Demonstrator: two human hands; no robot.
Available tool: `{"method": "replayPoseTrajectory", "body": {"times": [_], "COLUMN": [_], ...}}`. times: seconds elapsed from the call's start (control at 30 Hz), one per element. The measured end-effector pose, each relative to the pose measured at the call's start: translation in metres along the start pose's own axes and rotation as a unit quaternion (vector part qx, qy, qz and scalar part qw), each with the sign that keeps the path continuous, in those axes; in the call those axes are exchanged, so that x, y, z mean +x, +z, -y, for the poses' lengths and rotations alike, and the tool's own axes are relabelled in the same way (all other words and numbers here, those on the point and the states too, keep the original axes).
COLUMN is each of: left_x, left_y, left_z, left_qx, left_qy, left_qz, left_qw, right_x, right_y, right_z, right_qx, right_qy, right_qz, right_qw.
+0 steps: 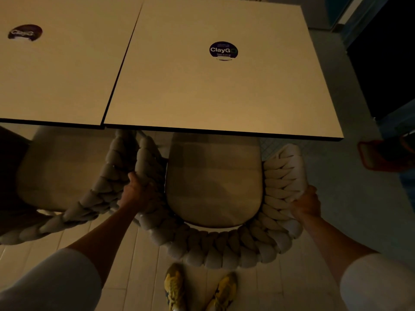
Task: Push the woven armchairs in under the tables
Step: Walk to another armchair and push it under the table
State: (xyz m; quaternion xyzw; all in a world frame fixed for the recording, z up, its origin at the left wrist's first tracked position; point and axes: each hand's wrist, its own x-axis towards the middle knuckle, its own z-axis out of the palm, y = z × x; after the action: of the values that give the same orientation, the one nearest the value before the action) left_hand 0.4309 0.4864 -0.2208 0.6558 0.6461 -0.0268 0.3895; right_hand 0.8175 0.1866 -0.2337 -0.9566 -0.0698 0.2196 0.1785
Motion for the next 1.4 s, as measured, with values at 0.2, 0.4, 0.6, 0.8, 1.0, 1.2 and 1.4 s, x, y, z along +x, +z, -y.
{"method": "replayPoseTrajectory", "body": {"times": [0.2,0.4,0.6,0.8,1.0,1.2,1.4], "left_x": [0.000,0.000,0.007,0.013,0.015,0.014,0.009], "left_y": [-0.001,-0.003,-0.001,0.004,0.004,0.004,0.005], "left_z": [-0.004,-0.007,-0.007,-0.004,-0.006,-0.006,-0.007], "left_qx": [0.009,0.001,-0.001,0.007,0.003,0.013,-0.013], "left_qy": [0.012,0.005,0.009,-0.009,-0.022,-0.015,-0.037], "left_qz": [0.001,0.002,0.002,-0.011,-0.006,-0.009,0.000], "left_qw": [1.000,1.000,1.000,1.000,1.000,1.000,0.999], "right_x": [0.004,0.006,0.012,0.007,0.007,0.005,0.004], "right_y": [-0.002,0.000,0.000,-0.002,-0.002,-0.002,0.000], "right_z": [-0.005,-0.002,0.000,0.001,0.003,0.005,0.006], "right_qx": [-0.009,-0.018,-0.019,-0.006,-0.008,-0.002,-0.022], "right_qy": [-0.017,-0.016,-0.020,-0.022,-0.018,0.001,0.014], "right_qz": [-0.004,-0.006,-0.004,0.003,0.003,0.010,0.029], "right_qw": [1.000,1.000,1.000,1.000,1.000,1.000,0.999]}}
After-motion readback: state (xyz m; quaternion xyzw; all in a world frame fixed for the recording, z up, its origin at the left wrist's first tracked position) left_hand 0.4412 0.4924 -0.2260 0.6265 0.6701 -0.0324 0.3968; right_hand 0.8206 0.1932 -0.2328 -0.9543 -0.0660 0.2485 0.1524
